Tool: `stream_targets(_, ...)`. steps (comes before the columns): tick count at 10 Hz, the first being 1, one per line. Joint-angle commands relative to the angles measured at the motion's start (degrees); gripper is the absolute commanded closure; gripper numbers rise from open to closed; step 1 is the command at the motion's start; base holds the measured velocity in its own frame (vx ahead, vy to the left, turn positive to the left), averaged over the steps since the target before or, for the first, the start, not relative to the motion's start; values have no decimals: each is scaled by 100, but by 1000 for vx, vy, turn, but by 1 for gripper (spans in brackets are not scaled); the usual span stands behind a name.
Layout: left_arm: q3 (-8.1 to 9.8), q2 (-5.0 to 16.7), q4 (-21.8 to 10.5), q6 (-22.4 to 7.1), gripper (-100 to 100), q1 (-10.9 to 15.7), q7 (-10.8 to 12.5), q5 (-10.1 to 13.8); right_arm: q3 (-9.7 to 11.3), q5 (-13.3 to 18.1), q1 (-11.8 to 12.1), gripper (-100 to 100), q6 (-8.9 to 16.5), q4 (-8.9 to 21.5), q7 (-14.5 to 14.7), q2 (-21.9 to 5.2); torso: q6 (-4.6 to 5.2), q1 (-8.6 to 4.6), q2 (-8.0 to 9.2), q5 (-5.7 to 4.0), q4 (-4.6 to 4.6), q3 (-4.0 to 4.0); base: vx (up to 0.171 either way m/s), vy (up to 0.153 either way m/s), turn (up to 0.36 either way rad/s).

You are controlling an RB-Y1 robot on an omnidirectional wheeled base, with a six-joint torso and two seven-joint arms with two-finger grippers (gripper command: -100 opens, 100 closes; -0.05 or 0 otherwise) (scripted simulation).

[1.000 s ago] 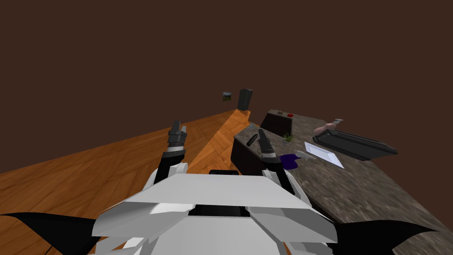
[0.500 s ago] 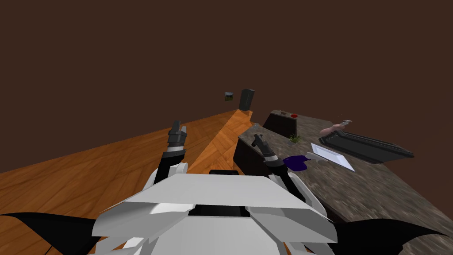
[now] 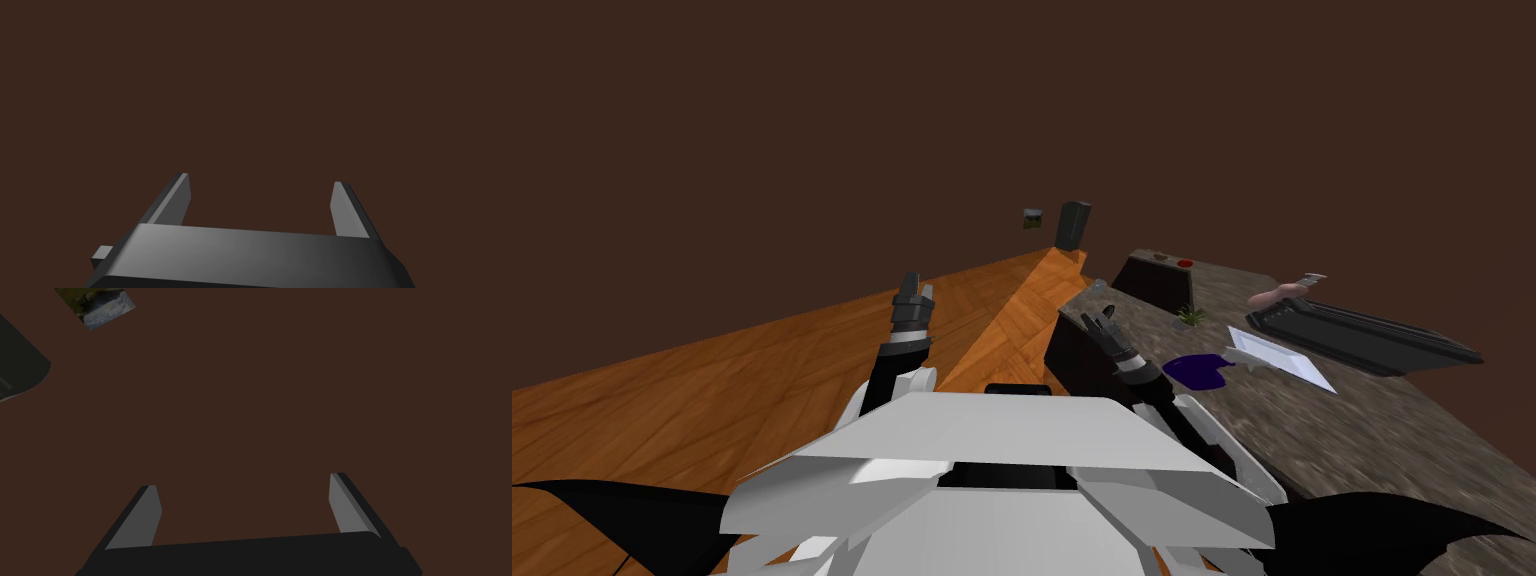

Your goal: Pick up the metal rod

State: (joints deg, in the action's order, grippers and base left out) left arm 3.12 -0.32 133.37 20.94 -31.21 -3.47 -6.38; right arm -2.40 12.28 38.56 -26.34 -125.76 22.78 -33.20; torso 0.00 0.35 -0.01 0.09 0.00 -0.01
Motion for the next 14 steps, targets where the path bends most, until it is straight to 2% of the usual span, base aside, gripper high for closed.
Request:
stream_targets(1, 0, 0, 0, 0, 0, 0, 0, 0, -58, 235, 134, -100, -31, 72, 240, -286, 0, 0, 0, 0, 0, 0, -1, 109, 51)
stream_targets(2, 0, 0, 0, 0, 0, 0, 0, 0, -58, 235, 134, -100, -31, 72, 240, -374, -1, 4, 3, 0, 1, 2, -12, 94, 13)
stream_targets(3, 0, 0, 0, 0, 0, 0, 0, 0, -111, 443, 262, -100, -43, 116, 439, -587, 0, -1, 6, 0, 1, 4, -5, 117, 43)
stream_targets(4, 0, 0, 0, 0, 0, 0, 0, 0, -111, 443, 262, -100, -43, 116, 439, -679, -1, 6, 6, 0, 1, 3, 18, 92, 17)
stream_targets(5, 0, 0, 0, 0, 0, 0, 0, 0, -162, 653, 393, -100, -57, 164, 633, -881, 0, -2, -1, 0, 0, 0, 17, 85, 55)
stream_targets(6, 0, 0, 0, 0, 0, 0, 0, 0, -162, 653, 393, -100, -57, 164, 633, -987, -1, -4, -2, -1, 0, -1, 4, 75, 20)
stream_targets(7, 0, 0, 0, 0, 0, 0, 0, 0, -211, 865, 526, -100, -74, 218, 820, -1214, 0, -9, 1, -2, 0, 0, 13, 96, 43)
stream_targets(8, 0, 0, 0, 0, 0, 0, 0, 0, -211, 865, 526, -100, -74, 218, 820, -1298, -1, -2, -1, -1, 0, 0, 20, 78, 19)
stream_targets(9, 0, 0, 0, 0, 0, 0, 0, 0, -256, 1077, 660, -100, -95, 278, 997, -1527, 0, -7, -3, -2, 0, -2, 15, 74, 48)
stream_targets(10, 0, 0, 0, 0, 0, 0, 0, 0, -256, 1077, 660, -100, -95, 278, 997, -1608, 0, -9, -2, -2, 0, -1, 11, 68, 18)
stream_targets(11, 0, 0, 0, 0, 0, 0, 0, 0, -297, 1289, 796, -100, -121, 346, 1162, -1812, 0, -12, -1, -3, 0, -1, 15, 81, 37)
stream_targets(12, 0, 0, 0, 0, 0, 0, 0, 0, -297, 1289, 796, -100, -121, 346, 1162, -1918, 0, -8, -1, -2, 0, -1, 17, 66, 18)
stream_targets(13, 0, 0, 0, 0, 0, 0, 0, 0, -334, 1501, 933, -100, -151, 422, 1315, -2135, 0, -13, -3, -3, 0, -2, 27, 80, 49)
stream_targets(14, 0, 0, 0, 0, 0, 0, 0, 0, -334, 1501, 933, -100, -151, 422, 1315, -2224, 0, -9, -6, -3, -1, -3, 26, 70, 13)
